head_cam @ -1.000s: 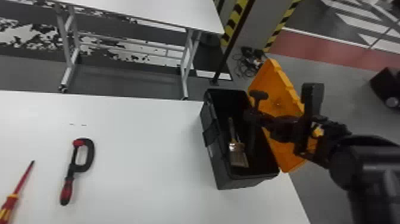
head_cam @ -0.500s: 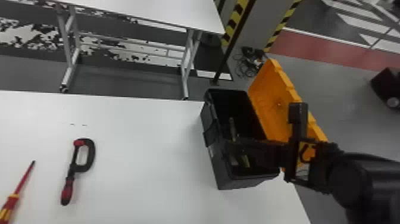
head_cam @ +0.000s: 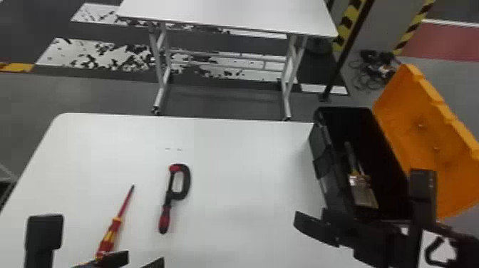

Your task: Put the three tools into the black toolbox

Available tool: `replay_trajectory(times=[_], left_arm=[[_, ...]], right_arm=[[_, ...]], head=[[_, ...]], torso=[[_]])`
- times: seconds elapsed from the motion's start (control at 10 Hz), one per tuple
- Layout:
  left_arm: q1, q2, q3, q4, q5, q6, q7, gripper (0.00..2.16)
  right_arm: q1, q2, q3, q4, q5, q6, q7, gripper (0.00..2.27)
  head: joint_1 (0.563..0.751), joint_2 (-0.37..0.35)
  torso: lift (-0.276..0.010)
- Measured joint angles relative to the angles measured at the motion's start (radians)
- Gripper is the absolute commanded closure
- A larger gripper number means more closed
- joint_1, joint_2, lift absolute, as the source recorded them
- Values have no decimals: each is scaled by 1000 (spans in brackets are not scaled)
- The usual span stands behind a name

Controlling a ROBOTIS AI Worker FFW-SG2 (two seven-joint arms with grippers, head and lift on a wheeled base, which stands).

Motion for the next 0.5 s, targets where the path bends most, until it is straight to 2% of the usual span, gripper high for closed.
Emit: replay_trajectory(times=[0.2,0.3,0.5], left_arm=[[-9,2,74,-1,17,14,0,93],[-28,4,99,-1,18,50,3,110],[-92,12,122,1,-6,194,40,174]], right_arm=[[38,9,29,-4,0,-63,12,80],[53,9,49,-4,11,-94,13,76],[70,8,78,0,22,-142,27,76]], head=[[695,93],[695,138],[695,216]], torso=[[-51],[-51],[-51]])
